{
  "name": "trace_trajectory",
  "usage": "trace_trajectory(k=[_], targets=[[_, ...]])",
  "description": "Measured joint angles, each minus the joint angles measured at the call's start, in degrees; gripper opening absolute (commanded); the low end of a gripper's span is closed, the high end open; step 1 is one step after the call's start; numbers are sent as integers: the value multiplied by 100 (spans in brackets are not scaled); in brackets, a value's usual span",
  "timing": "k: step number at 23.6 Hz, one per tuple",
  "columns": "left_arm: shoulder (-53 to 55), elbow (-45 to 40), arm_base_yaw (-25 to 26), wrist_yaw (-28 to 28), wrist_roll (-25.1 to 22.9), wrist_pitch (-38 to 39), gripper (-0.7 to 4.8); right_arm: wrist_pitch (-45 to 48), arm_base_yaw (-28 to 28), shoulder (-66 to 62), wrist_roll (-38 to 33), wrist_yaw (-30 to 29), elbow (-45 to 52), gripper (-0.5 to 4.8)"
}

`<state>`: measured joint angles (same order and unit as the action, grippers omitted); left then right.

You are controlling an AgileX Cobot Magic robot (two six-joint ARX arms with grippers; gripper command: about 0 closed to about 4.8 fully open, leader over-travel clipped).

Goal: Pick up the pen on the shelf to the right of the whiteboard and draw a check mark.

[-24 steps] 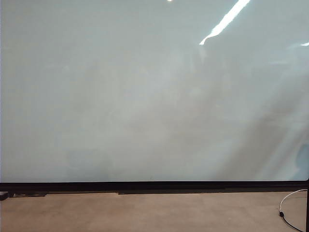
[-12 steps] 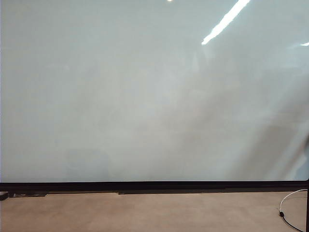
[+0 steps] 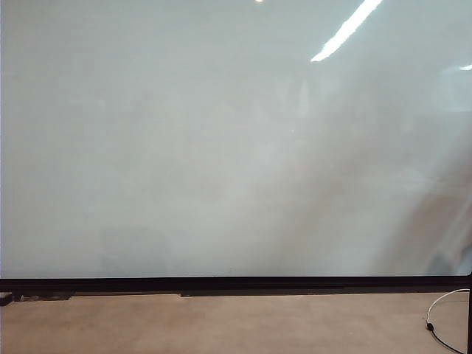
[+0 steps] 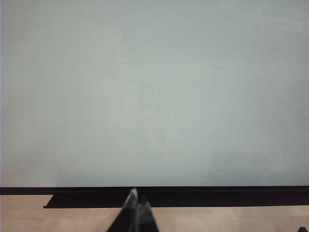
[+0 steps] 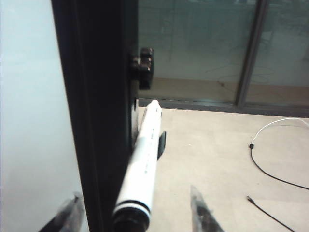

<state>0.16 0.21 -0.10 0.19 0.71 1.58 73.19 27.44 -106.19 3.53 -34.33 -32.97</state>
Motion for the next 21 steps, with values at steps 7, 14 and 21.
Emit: trace_trajectory(k=[7,14,21], targets=[[0,0,0,0,-2,0,-4,610,-2,-511,-459,-44,-118,283],[0,0,0,0,-2,0,-4,667,-9,-533,-501,-149,-243,283],[0,0,0,0,-2,-2,-4,673,-31,-533,-640,-138,-374,274]])
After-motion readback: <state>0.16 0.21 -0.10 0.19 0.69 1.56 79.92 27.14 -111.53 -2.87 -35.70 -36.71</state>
